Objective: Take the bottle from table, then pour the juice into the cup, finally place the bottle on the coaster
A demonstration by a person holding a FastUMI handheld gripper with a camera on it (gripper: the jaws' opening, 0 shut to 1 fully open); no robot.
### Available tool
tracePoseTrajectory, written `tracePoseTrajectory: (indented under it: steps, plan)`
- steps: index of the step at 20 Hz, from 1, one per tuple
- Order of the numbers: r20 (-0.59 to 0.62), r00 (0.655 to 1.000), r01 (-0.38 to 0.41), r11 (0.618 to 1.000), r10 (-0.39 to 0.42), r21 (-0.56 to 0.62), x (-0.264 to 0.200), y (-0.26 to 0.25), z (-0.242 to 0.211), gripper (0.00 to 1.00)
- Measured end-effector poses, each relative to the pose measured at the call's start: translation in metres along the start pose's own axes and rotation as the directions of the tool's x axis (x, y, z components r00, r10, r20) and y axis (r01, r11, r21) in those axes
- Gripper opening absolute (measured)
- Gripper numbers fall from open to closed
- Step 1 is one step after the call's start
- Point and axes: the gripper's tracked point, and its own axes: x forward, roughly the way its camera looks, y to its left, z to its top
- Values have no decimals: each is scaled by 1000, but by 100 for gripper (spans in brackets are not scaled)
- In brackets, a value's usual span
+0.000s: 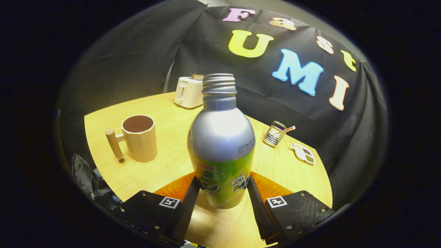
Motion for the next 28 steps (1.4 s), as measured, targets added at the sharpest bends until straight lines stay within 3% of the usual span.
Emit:
tracePoseTrajectory:
  steps: [16,21,28]
  plan:
    - [-130,991,-27,956,-12,-292,27,31,12,77]
    - [-154,987,-13,923,-50,-384,36,30,18,77]
    - [-200,978,-61,839,-57,-541,42,38,16,77]
